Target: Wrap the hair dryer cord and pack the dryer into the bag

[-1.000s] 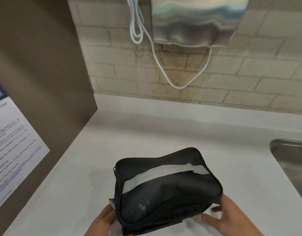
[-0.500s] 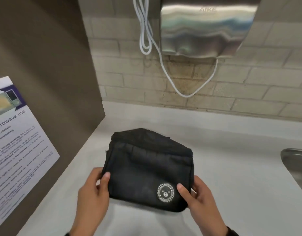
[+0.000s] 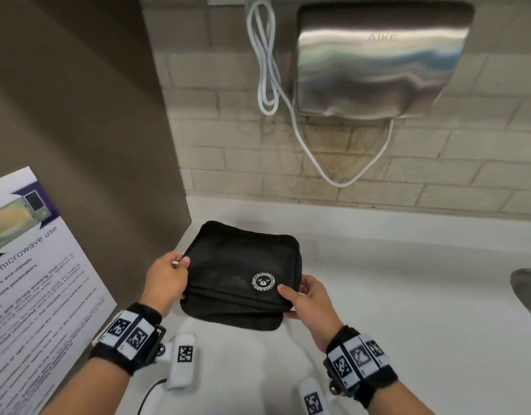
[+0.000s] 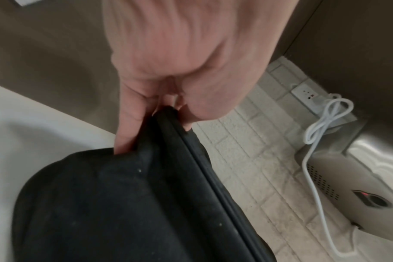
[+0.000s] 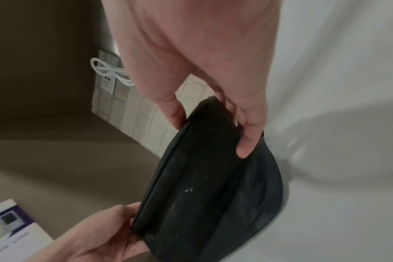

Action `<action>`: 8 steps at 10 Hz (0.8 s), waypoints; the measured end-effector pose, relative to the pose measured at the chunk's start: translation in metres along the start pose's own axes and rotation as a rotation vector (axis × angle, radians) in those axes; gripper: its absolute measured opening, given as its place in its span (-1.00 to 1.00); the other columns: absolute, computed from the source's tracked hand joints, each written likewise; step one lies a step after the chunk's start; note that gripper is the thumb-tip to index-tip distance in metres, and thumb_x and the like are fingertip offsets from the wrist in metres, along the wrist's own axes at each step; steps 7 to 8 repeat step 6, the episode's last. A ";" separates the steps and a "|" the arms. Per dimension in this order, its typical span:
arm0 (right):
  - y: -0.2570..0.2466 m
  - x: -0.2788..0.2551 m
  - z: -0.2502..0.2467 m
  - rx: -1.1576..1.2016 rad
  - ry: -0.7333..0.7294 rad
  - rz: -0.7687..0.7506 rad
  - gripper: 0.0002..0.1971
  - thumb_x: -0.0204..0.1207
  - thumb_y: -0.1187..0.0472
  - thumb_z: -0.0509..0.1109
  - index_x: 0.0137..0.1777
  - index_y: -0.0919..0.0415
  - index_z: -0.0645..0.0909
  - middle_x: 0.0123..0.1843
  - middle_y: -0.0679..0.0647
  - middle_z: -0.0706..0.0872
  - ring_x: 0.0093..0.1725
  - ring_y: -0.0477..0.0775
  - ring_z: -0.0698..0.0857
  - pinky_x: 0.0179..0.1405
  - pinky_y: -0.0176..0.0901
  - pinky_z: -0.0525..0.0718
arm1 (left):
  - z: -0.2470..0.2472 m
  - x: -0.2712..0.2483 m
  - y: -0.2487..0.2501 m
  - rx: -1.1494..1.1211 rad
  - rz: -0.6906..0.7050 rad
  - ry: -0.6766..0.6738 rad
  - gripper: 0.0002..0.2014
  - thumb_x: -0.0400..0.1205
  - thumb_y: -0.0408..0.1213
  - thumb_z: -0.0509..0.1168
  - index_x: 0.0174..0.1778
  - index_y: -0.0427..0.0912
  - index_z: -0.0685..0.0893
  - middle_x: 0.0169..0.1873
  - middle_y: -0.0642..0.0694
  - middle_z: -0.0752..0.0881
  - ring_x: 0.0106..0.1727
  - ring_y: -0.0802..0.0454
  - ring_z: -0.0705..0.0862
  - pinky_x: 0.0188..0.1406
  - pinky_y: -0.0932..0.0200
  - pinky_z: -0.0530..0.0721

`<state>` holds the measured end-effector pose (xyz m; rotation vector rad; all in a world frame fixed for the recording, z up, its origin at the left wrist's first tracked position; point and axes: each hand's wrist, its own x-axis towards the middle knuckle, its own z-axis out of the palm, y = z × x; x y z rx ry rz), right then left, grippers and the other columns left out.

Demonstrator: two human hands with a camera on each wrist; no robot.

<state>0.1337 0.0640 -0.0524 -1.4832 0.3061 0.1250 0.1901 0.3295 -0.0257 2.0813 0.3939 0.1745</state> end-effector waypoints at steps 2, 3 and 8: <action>-0.012 0.029 0.018 -0.024 0.011 -0.007 -0.67 0.52 0.16 0.47 0.24 0.17 0.55 0.19 0.15 0.75 0.13 0.15 0.76 0.00 0.08 0.81 | 0.002 0.042 0.001 -0.027 -0.012 -0.010 -0.77 0.70 -0.25 0.26 -0.24 -0.23 0.66 -0.19 -0.24 0.73 -0.19 -0.17 0.64 -0.32 0.08 0.58; -0.018 0.038 0.024 -0.028 0.046 -0.011 -0.67 0.52 0.17 0.47 0.24 0.19 0.54 0.17 0.17 0.75 0.11 0.16 0.76 0.03 0.13 0.81 | 0.004 0.059 -0.002 -0.047 -0.026 -0.025 -0.79 0.68 -0.20 0.28 -0.24 -0.18 0.67 -0.20 -0.20 0.75 -0.09 -0.24 0.71 -0.04 -0.10 0.73; -0.020 0.023 0.017 -0.022 0.128 -0.011 -0.61 0.53 0.12 0.48 0.29 0.22 0.50 0.15 0.18 0.73 0.10 0.14 0.75 0.02 0.08 0.81 | 0.002 0.052 -0.007 -0.159 -0.063 -0.026 -0.73 0.64 0.06 0.29 -0.01 -0.08 0.68 0.00 -0.14 0.75 0.06 -0.17 0.73 0.07 -0.14 0.74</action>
